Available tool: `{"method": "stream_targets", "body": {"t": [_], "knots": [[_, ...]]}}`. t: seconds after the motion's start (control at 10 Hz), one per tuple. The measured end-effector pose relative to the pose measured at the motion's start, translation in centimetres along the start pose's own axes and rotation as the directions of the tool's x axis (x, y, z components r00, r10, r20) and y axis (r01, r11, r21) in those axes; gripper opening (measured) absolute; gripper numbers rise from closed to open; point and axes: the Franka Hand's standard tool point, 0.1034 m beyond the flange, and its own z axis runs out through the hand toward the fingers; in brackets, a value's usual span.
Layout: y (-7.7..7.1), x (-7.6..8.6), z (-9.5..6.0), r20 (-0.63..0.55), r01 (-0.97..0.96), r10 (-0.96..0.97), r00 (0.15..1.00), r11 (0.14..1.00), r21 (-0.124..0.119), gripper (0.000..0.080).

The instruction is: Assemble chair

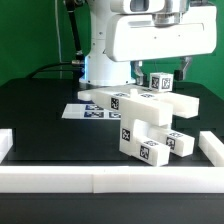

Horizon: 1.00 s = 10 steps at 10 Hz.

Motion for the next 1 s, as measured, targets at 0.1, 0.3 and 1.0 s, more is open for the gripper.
{"method": "stream_targets", "body": {"t": [0.1, 0.3, 1.0], "knots": [[0.00, 0.00, 0.00, 0.000, 0.000, 0.000, 1.000, 1.000, 0.000, 0.0479], [0.01, 0.00, 0.00, 0.000, -0.002, 0.002, 1.000, 1.000, 0.000, 0.0310], [-0.03, 0.01, 0.01, 0.000, -0.369, 0.369, 0.929, 0.929, 0.002, 0.0287]]}}
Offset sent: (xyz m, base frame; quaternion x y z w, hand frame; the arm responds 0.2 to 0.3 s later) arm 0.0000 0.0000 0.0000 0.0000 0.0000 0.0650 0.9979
